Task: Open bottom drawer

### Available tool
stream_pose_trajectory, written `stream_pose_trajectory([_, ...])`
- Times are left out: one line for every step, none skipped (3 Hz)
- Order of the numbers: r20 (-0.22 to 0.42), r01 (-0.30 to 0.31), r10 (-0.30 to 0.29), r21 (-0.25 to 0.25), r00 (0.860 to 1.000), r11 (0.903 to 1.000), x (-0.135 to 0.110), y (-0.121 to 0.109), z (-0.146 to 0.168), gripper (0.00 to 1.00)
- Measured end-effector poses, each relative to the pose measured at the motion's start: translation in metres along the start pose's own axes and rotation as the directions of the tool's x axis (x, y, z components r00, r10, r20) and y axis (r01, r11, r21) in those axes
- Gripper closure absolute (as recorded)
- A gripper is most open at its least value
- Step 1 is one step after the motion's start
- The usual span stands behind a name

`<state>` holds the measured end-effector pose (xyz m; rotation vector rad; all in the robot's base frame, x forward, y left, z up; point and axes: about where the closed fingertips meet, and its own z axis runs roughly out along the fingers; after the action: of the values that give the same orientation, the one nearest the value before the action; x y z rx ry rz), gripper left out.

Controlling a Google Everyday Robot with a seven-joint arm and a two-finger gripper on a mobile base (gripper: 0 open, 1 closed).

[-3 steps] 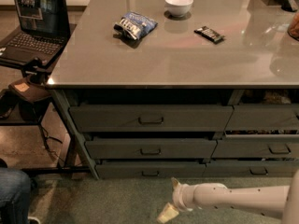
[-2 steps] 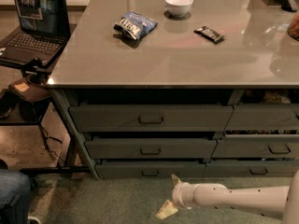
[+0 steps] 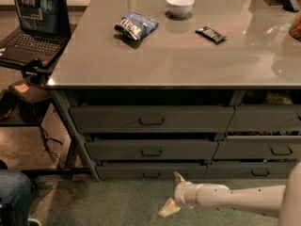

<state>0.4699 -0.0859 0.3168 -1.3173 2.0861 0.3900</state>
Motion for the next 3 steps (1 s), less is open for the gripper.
stream_pose_trajectory([0.011,0.078,-0.080,0.145,0.997,0.9864,-0.004,-0.057,0.001,0.00])
stream_pose_trajectory([0.043,0.116,-0.133,0.274,0.990,0.9548,-0.016,-0.099,-0.003,0.00])
stream_pose_trajectory([0.054,0.118,-0.139,0.294,0.989,0.9486,-0.020,-0.103,-0.004,0.00])
